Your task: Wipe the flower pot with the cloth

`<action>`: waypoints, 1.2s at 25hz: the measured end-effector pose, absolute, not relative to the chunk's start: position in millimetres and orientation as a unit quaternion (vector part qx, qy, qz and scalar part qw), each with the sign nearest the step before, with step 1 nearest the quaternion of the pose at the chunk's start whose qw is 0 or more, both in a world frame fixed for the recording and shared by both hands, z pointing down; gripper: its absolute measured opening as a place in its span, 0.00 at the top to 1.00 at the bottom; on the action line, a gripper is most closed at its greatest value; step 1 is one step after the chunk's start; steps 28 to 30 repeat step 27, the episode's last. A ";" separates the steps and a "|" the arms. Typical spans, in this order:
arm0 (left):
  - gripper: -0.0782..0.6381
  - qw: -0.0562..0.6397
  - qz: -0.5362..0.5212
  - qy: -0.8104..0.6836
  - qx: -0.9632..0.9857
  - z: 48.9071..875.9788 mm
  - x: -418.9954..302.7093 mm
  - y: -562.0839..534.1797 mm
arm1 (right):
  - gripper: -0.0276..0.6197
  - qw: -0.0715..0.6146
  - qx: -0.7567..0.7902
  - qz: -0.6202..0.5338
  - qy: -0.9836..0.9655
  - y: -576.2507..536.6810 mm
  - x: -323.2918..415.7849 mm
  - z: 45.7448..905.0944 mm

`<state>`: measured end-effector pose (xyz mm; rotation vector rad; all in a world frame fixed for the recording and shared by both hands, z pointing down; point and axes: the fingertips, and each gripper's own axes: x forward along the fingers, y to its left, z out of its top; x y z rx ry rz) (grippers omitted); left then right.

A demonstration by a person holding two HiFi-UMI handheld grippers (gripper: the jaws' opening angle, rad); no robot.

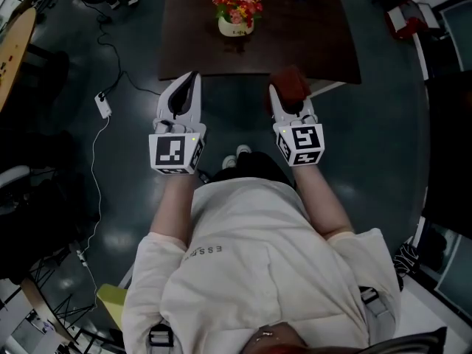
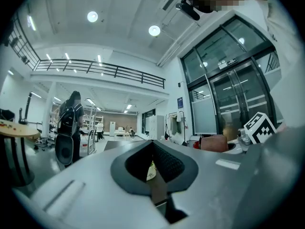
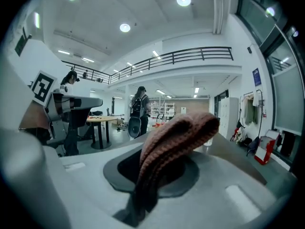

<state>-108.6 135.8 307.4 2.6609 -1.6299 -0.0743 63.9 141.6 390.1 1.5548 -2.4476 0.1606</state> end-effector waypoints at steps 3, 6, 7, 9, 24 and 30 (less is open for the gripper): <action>0.87 0.010 -0.026 -0.519 0.854 308.6 -112.6 147.8 | 0.88 0.117 0.537 0.057 -0.833 156.2 61.0 391.2; 0.87 0.016 -0.028 -0.513 0.858 313.9 -114.1 157.4 | 0.89 0.120 0.537 0.052 -0.833 167.2 57.2 391.1; 0.87 0.020 -0.030 -0.511 0.859 315.3 -114.4 160.0 | 0.89 0.121 0.537 0.052 -0.833 170.1 56.0 390.6; 0.87 0.024 -0.033 -0.507 0.861 315.8 -114.2 163.4 | 0.88 0.123 0.536 0.050 -0.834 174.9 54.5 388.6; 0.87 0.023 -0.038 -0.497 0.867 317.1 -110.3 172.0 | 0.89 0.139 0.524 0.048 -0.839 182.6 50.3 392.4; 0.87 0.018 -0.038 -0.495 0.868 317.4 -110.8 172.7 | 0.88 0.145 0.516 0.054 -0.842 181.9 45.8 397.8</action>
